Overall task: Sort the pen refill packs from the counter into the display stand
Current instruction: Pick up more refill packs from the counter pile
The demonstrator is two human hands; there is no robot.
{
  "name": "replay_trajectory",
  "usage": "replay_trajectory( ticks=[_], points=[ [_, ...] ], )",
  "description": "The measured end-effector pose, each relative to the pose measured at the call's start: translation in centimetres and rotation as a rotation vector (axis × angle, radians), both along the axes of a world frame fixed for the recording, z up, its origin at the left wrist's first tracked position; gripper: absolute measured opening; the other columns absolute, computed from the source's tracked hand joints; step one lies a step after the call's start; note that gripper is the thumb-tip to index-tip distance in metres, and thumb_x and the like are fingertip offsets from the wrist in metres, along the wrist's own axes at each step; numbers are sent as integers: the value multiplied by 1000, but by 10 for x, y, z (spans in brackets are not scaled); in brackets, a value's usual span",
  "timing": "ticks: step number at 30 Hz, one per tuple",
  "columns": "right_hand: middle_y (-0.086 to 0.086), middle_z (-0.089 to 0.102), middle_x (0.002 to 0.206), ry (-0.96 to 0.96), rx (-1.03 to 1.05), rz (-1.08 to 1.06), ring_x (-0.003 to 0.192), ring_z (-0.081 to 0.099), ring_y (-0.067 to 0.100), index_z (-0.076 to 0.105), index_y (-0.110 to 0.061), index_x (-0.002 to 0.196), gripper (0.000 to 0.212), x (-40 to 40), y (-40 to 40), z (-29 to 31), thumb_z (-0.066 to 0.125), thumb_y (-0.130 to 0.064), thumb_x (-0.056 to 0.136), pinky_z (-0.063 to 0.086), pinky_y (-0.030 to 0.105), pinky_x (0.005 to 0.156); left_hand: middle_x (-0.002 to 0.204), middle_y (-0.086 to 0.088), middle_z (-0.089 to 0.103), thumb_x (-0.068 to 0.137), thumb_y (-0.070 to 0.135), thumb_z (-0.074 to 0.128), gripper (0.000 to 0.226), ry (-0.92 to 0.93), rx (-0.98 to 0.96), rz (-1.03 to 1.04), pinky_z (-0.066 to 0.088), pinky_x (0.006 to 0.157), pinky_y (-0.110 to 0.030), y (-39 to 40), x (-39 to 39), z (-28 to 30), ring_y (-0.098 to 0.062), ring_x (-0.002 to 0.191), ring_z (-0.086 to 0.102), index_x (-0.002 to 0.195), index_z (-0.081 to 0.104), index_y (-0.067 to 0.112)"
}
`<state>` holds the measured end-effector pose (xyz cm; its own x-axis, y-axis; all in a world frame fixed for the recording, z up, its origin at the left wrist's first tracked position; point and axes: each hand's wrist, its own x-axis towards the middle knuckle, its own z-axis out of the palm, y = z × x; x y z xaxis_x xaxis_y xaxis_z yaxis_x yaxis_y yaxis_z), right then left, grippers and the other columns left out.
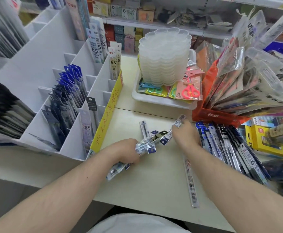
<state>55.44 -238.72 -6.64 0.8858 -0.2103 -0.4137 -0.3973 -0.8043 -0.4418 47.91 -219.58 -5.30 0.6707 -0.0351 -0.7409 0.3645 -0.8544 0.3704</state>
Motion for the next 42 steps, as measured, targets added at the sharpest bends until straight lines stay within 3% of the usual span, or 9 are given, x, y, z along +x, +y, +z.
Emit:
replay_trajectory(
  ticks=[3, 10, 16, 20, 25, 31, 36, 39, 42],
  points=[
    [18, 48, 138, 65, -190, 182, 119, 54, 40, 40, -24, 143, 55, 14, 15, -9, 54, -46, 94, 40, 39, 78, 83, 0, 56, 80, 11, 55, 30, -56, 167, -88, 41, 53, -25, 0, -7, 2, -21, 75, 58, 109, 53, 16],
    [19, 60, 121, 129, -191, 191, 107, 60, 39, 39, -6, 132, 47, 18, 18, -10, 59, -9, 89, 45, 36, 71, 88, 0, 51, 83, 16, 54, 32, -148, 285, -114, 44, 68, -30, 3, -14, 2, -26, 83, 54, 114, 51, 18],
    [11, 59, 64, 137, 185, 80, 51, 52, 24, 61, -6, 100, 17, 15, 18, 15, 56, -16, 86, 40, 24, 49, 110, -5, 62, 88, 16, 53, 32, -213, 366, -191, 40, 69, -31, -8, -20, -1, -28, 91, 58, 119, 50, 19],
    [1, 55, 72, 198, 63, 304, 66, 55, 20, 52, -13, 80, 40, -3, 44, 21, 75, -46, 76, 35, 27, 51, 112, -5, 62, 89, 11, 51, 32, -244, 383, -261, 38, 68, -31, -21, -17, 1, -28, 100, 62, 120, 49, 19],
    [9, 66, 81, 90, 332, 127, 70, 64, 25, 63, -10, 88, 9, 1, 36, 21, 68, -16, 84, 55, 37, 63, 112, -6, 62, 88, 11, 51, 33, -274, 370, -263, 37, 69, -30, -19, -16, 5, -30, 100, 62, 120, 50, 19],
    [1, 44, 63, -196, 459, 147, 62, 41, 20, 46, -15, 67, 24, 7, -19, 87, 54, -7, 88, 30, 31, 58, 90, -1, 60, 86, 19, 56, 15, -205, 112, -41, 40, 61, -26, -4, -7, 8, -22, 77, 56, 101, 54, 21],
    [8, 56, 69, 180, 173, 147, 49, 52, 22, 52, -16, 88, 3, -30, -55, 60, 50, -13, 87, 36, 22, 44, 79, -5, 65, 71, 2, 70, 23, -223, -279, 277, 45, 58, -25, -10, 6, 10, -20, 64, 57, 83, 55, 16],
    [3, 56, 78, 300, -206, 353, 64, 56, 17, 51, -15, 84, 19, -53, -55, 28, 64, -29, 84, 36, 22, 45, 77, -5, 67, 73, -4, 70, 23, -255, -508, 407, 50, 66, -30, -18, 14, 11, -21, 64, 58, 85, 57, 11],
    [1, 57, 83, 319, -348, 440, 84, 64, 22, 48, -16, 78, 21, -64, -49, 8, 69, -19, 79, 44, 24, 58, 71, 1, 65, 70, -9, 70, 34, -278, -691, 496, 52, 70, -33, -22, 18, 11, -20, 65, 58, 97, 60, 9]
  ],
)
